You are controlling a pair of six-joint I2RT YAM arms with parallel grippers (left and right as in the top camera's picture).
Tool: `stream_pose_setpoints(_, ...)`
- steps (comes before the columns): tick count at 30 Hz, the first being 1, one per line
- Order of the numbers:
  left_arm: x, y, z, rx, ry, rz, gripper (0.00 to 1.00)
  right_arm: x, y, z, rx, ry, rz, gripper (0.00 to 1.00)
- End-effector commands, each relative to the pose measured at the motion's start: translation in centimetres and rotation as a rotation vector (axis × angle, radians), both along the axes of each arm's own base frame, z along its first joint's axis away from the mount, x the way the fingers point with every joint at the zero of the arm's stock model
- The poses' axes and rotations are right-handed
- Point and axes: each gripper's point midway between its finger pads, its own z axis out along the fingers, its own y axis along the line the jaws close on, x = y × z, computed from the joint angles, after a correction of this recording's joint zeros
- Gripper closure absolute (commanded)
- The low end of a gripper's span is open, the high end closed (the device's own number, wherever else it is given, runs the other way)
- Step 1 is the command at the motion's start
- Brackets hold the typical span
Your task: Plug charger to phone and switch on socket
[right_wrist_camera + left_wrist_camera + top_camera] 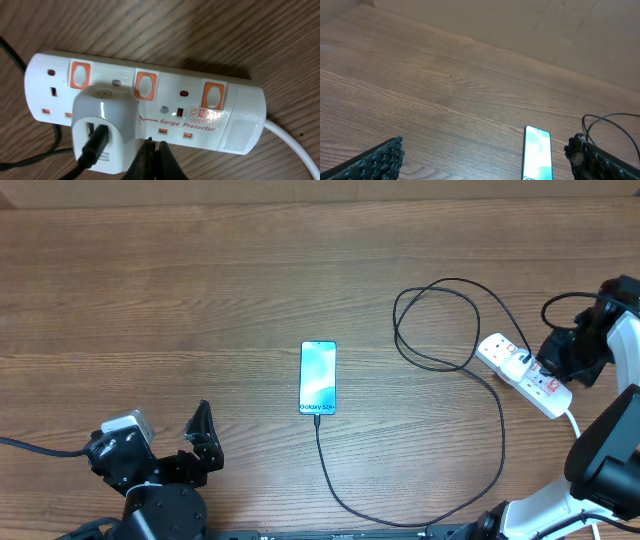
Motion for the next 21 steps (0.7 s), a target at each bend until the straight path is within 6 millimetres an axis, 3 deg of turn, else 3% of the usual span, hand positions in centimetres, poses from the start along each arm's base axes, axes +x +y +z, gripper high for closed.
stream_pose_setpoints(1,0.0,0.3,0.3,0.004,-0.019,0.010,0.00,1.2,-0.1,0.0,0.008,-0.013,0.017,0.96)
stream_pose_setpoints(12,0.0,0.2,0.2,0.001,-0.015,0.004,0.01,2.2,0.4,-1.8,0.036,0.040,0.062,0.96)
stream_pose_setpoints(21,0.0,0.2,0.2,0.002,-0.015,0.004,0.00,3.0,0.0,-1.3,0.025,0.023,0.069,0.96)
